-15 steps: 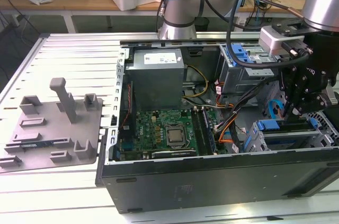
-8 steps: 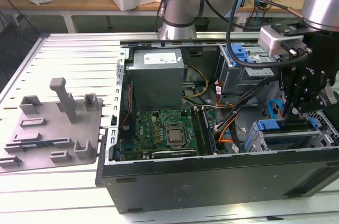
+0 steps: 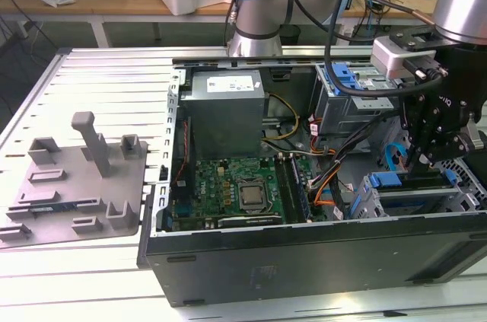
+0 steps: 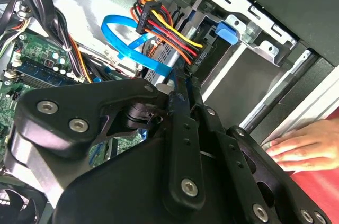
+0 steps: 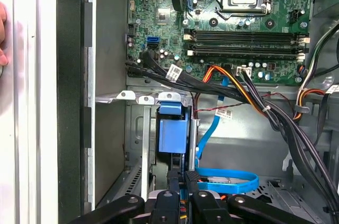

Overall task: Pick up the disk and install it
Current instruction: 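Insert the second disk wire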

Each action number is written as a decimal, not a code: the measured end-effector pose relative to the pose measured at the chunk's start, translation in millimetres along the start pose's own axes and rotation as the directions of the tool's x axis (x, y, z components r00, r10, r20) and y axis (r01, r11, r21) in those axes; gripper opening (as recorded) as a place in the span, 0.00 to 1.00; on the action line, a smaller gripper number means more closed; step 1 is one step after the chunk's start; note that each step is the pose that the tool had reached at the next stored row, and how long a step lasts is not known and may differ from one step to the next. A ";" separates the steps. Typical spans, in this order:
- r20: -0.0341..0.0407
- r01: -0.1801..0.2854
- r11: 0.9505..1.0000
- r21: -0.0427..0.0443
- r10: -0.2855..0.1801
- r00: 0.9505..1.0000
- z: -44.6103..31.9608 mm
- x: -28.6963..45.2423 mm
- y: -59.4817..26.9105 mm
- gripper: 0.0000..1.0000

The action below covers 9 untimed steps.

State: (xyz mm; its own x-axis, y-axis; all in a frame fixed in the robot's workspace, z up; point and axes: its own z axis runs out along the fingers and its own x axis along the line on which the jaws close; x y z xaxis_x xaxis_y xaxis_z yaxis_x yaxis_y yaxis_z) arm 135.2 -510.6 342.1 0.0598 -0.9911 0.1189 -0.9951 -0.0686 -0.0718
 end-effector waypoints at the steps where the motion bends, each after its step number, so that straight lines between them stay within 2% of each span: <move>1: 0.000 0.000 1.000 0.000 0.000 1.000 -0.2 0.0 0.0 0.16; 9: 0.000 0.000 1.000 0.000 0.000 1.000 -2.5 0.4 -0.2 0.16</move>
State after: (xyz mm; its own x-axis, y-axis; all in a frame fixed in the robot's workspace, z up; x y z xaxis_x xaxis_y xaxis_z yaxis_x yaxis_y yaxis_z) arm 135.2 -510.7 344.6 0.0598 -0.9911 0.1189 -0.9950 -0.0687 -0.0718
